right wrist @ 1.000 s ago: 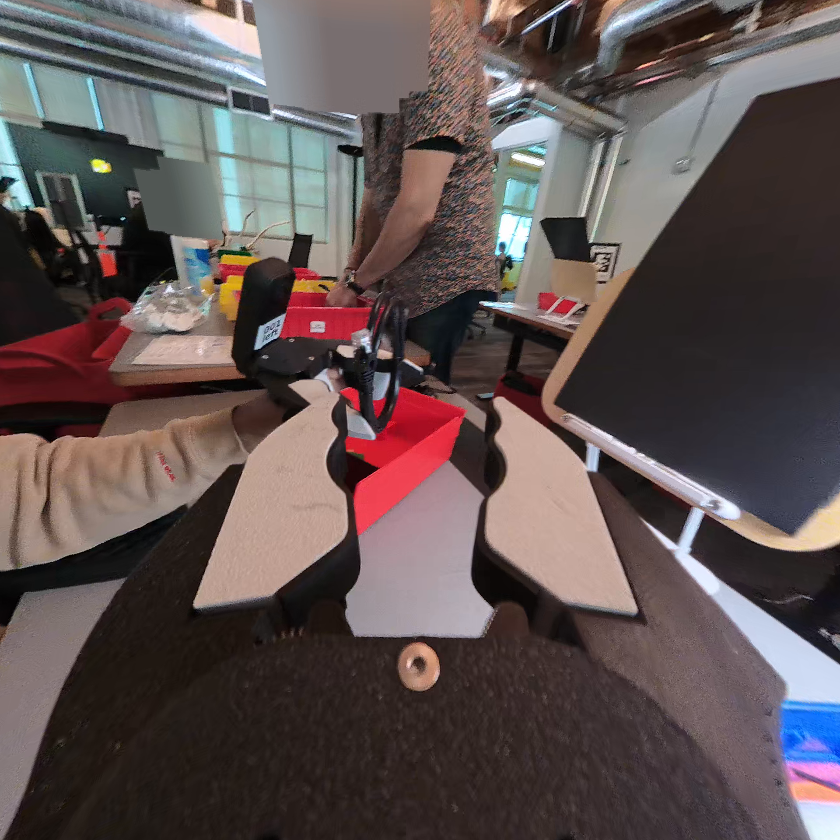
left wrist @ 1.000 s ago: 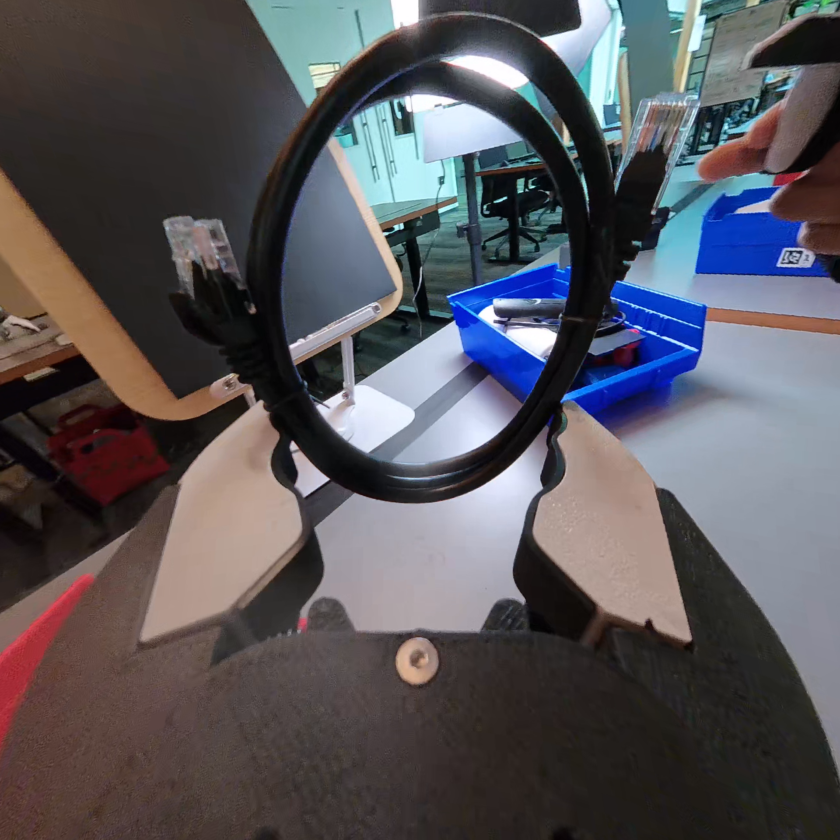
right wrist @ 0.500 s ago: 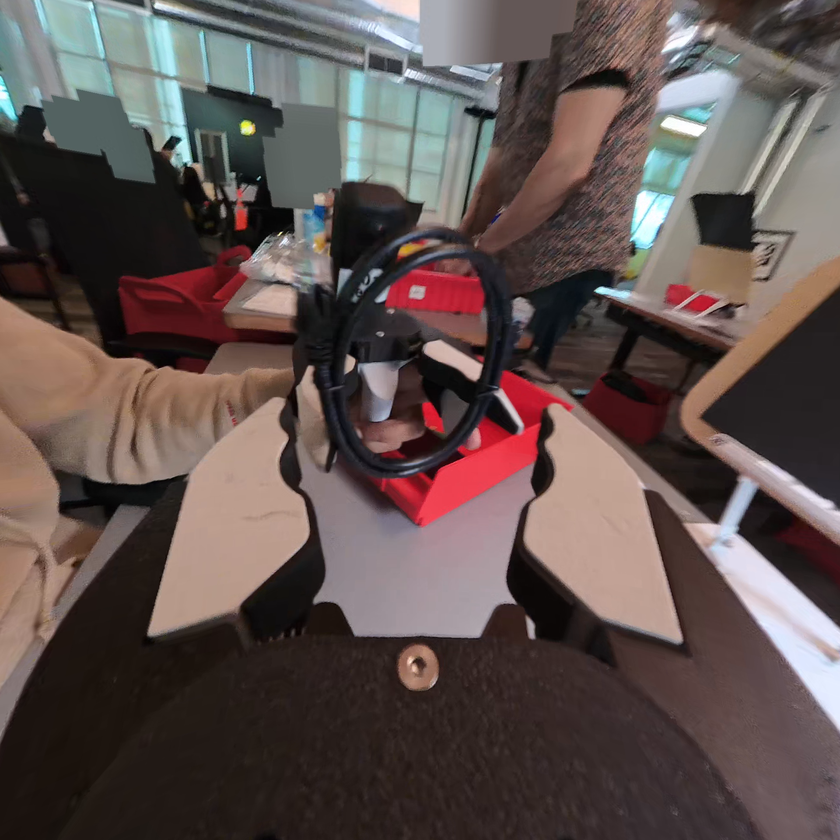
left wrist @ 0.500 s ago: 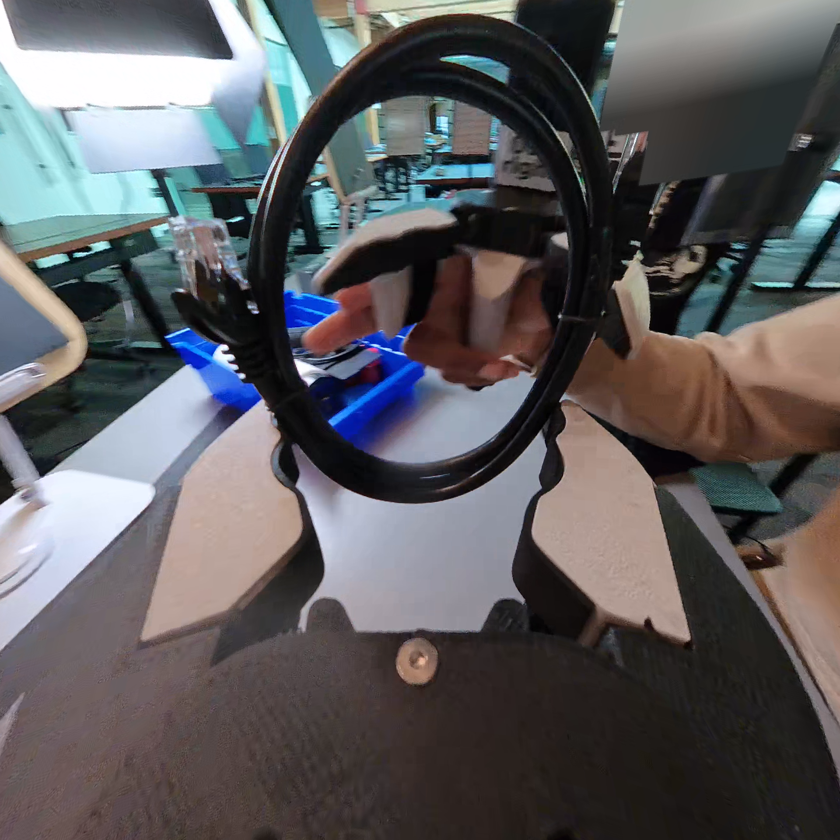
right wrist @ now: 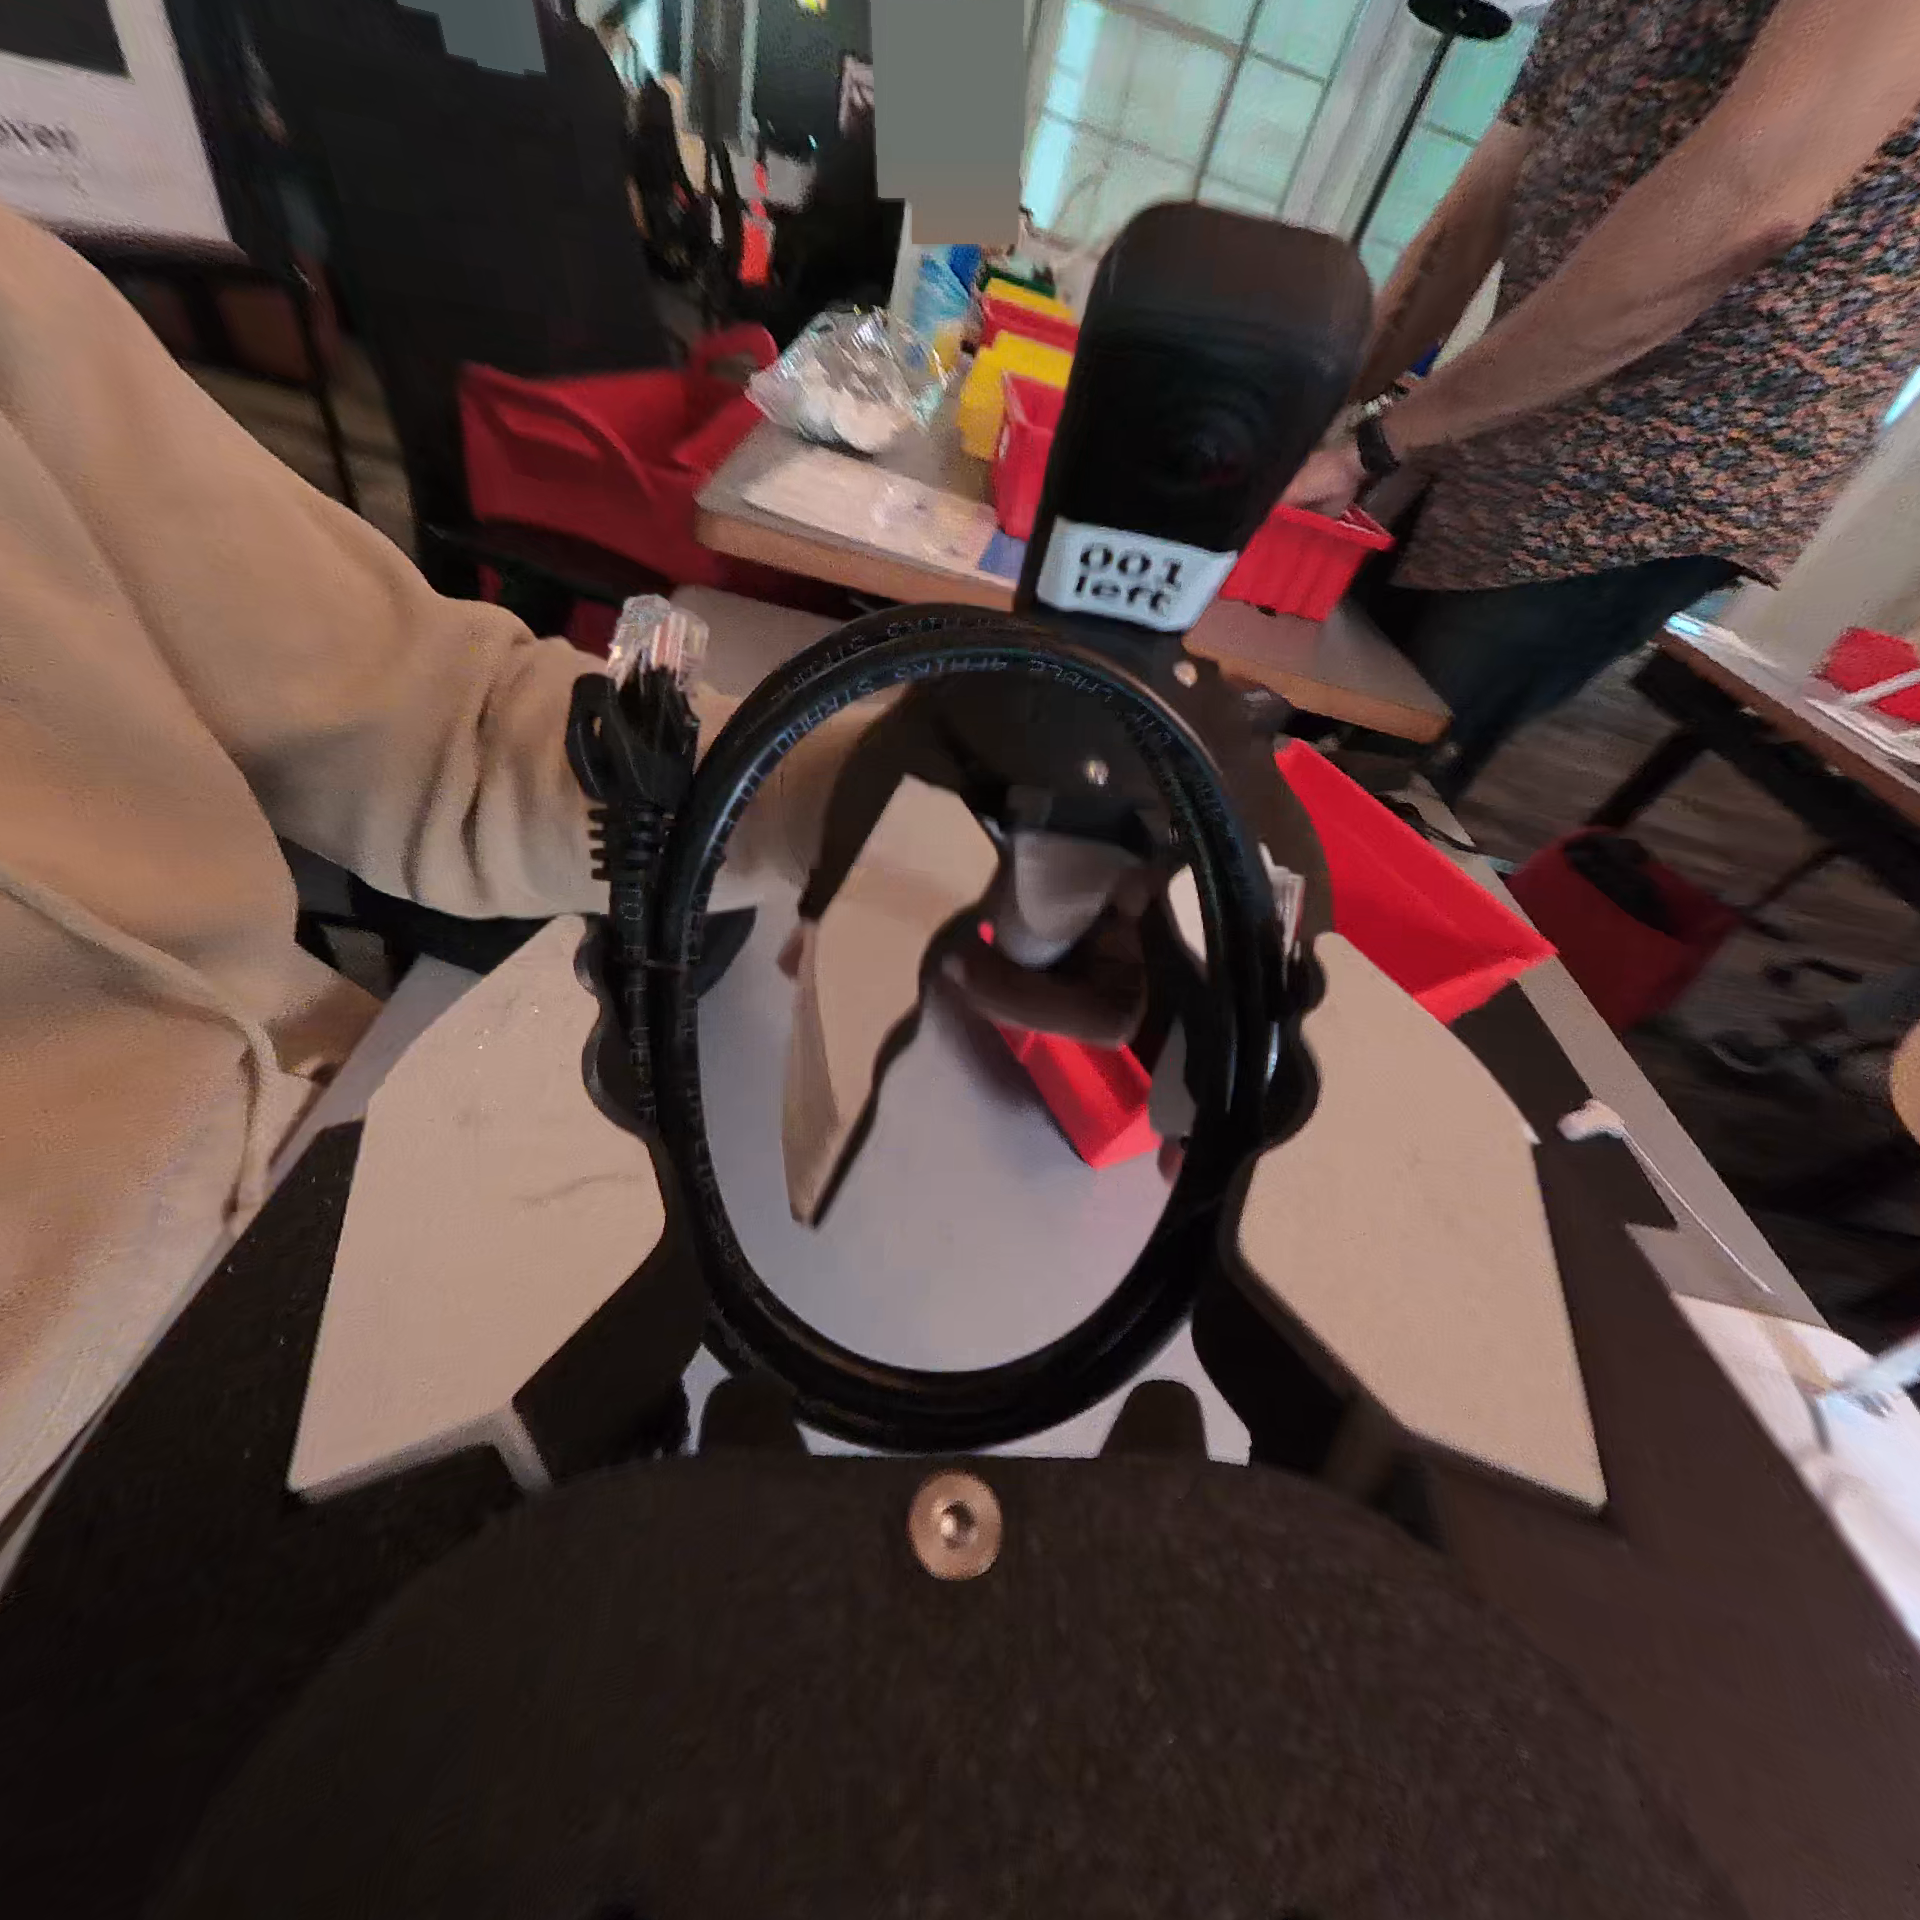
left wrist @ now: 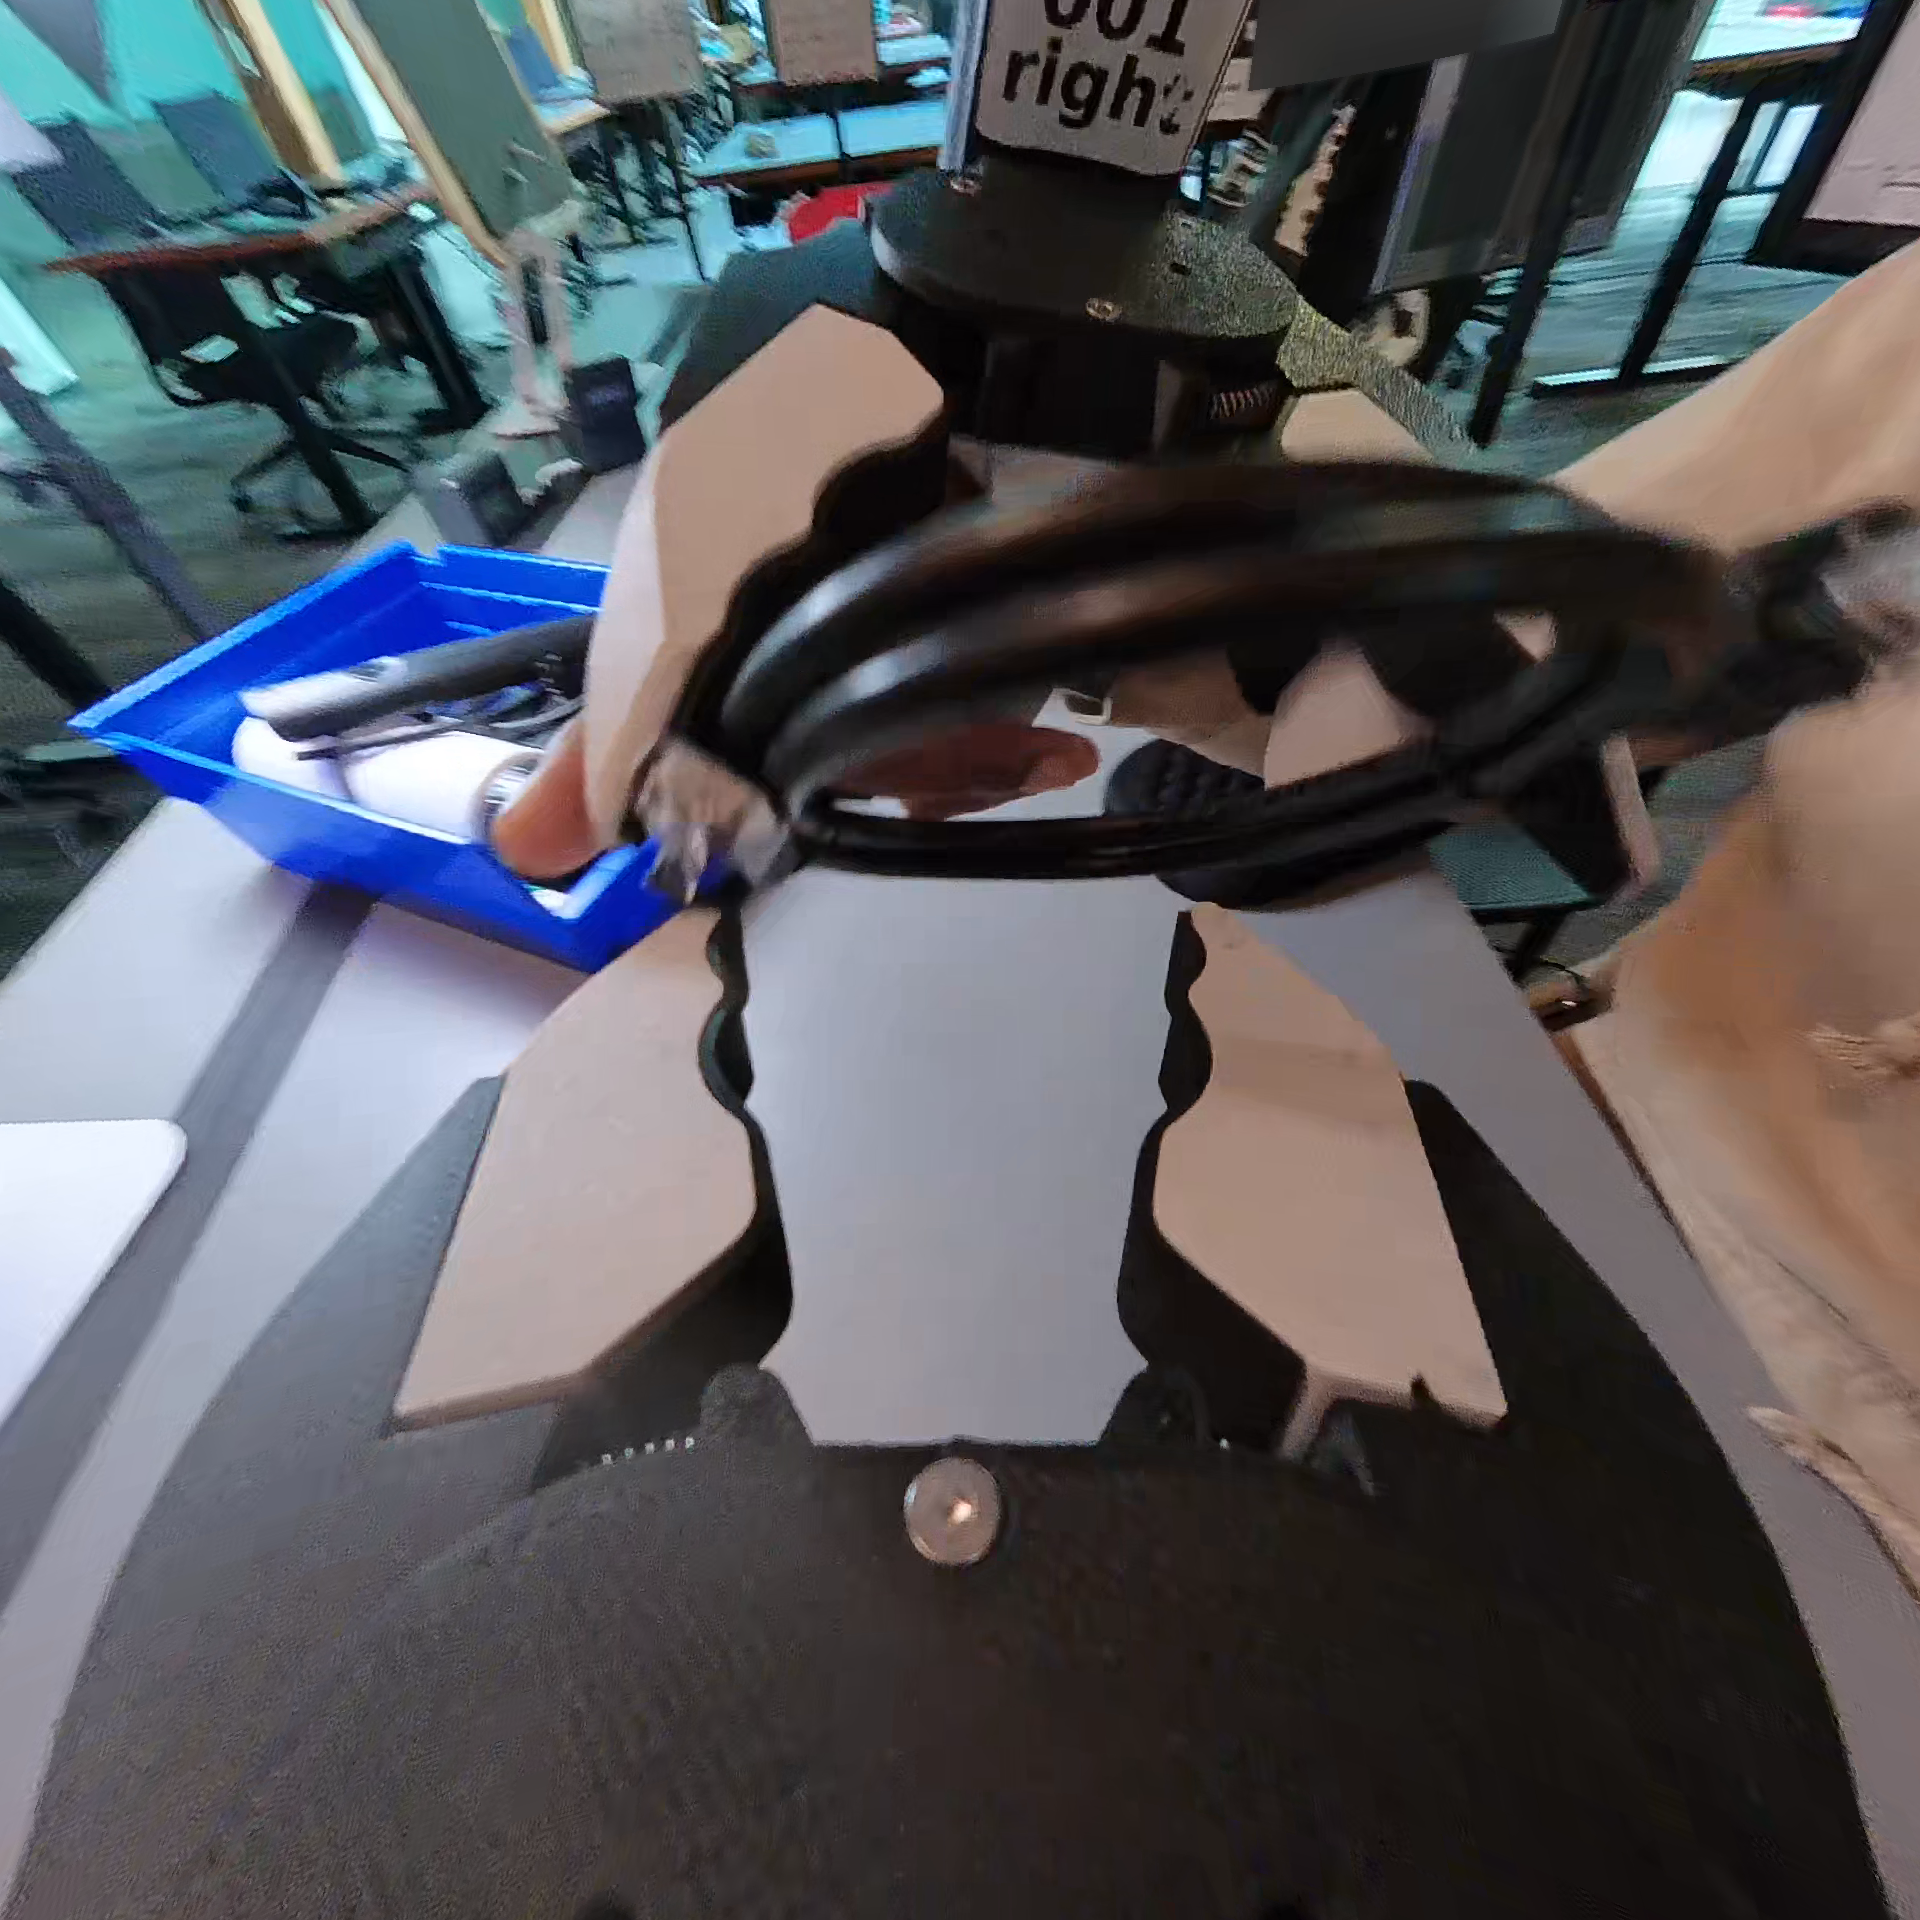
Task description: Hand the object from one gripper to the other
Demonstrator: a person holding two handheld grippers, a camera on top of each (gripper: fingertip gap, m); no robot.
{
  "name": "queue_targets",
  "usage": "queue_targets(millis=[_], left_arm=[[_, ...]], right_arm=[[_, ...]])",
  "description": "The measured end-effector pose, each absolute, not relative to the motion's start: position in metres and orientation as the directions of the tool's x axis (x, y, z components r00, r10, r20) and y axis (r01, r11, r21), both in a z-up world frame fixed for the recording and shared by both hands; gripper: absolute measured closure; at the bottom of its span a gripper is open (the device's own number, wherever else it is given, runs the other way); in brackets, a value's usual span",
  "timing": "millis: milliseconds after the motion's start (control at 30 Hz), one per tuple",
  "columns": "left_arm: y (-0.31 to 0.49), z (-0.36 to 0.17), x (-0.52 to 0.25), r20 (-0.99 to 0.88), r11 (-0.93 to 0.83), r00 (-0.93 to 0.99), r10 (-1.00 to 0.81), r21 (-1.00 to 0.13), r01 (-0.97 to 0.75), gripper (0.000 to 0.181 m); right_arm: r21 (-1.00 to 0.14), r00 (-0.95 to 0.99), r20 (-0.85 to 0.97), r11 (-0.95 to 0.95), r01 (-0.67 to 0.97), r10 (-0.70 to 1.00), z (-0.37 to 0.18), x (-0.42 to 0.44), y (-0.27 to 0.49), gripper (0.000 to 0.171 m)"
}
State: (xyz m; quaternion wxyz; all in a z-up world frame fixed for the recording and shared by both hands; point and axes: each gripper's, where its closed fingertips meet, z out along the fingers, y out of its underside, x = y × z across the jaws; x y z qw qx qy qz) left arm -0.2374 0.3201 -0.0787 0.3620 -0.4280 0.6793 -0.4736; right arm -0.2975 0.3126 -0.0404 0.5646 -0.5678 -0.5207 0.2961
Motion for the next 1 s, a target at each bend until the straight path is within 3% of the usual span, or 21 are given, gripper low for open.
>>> queue_targets(millis=[200,267,400,500,633,733,867,1000], left_arm=[[0.375,-0.043,-0.263,-0.049,0.067,-0.190,-0.981,-0.993,-0.094,0.104],[0.390,-0.035,-0.273,-0.041,0.049,-0.133,-0.990,-0.997,-0.063,0.106],[0.411,-0.022,-0.288,-0.049,0.050,-0.029,-0.998,-0.998,-0.024,0.112],[0.429,-0.011,-0.302,-0.068,0.068,0.086,-0.994,-0.998,-0.005,0.123],[0.447,-0.001,-0.318,-0.074,0.084,0.182,-0.981,-0.995,0.046,0.140],[0.453,0.001,-0.324,-0.072,0.086,0.210,-0.975,-0.995,0.057,0.145],[0.460,-0.008,-0.325,-0.076,0.082,0.227,-0.971,-0.996,0.019,0.145],[0.473,-0.013,-0.329,-0.056,0.057,0.272,-0.961,-0.998,-0.004,0.138]], right_arm=[[-0.985,0.432,0.168,0.168,0.039,0.886,0.010,-0.229,0.329,0.054],[-0.983,0.540,0.168,0.178,0.033,0.825,0.019,-0.192,0.341,0.054],[-0.977,0.793,0.209,0.085,0.196,0.573,-0.003,-0.112,0.388,0.054],[-0.945,0.909,0.238,-0.134,0.298,0.343,-0.038,-0.038,0.429,0.053],[-0.808,0.943,0.283,-0.485,0.333,0.176,-0.090,0.054,0.470,0.051],[-0.673,0.954,0.263,-0.681,0.288,0.143,-0.129,0.103,0.485,0.049],[-0.601,0.955,0.261,-0.752,0.273,0.138,-0.152,0.131,0.496,0.045],[-0.720,0.938,0.313,-0.606,0.337,0.149,-0.117,0.120,0.500,0.045]])
